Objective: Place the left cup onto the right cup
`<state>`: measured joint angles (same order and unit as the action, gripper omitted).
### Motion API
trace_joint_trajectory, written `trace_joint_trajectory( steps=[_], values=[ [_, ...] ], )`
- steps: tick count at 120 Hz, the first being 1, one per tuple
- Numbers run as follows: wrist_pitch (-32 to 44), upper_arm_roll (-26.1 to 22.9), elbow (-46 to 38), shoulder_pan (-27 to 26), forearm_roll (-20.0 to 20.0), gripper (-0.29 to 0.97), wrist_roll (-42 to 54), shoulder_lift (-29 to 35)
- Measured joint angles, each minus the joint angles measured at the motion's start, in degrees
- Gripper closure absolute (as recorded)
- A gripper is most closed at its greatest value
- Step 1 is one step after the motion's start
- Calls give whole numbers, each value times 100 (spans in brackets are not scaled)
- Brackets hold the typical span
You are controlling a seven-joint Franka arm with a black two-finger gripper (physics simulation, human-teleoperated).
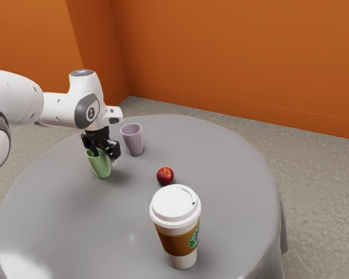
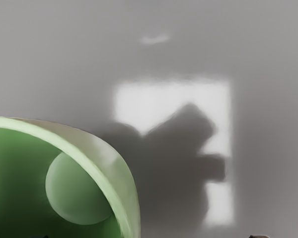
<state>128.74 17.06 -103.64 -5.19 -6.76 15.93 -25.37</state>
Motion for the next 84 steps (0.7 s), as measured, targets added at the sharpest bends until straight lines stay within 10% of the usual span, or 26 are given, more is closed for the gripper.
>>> trace_joint_trajectory(
  steps=[33,84],
  values=[
    [-8,52,-18,0,-43,65,13,-24],
    [-121,58,45,-10,-19,77,-35,18]
  ],
)
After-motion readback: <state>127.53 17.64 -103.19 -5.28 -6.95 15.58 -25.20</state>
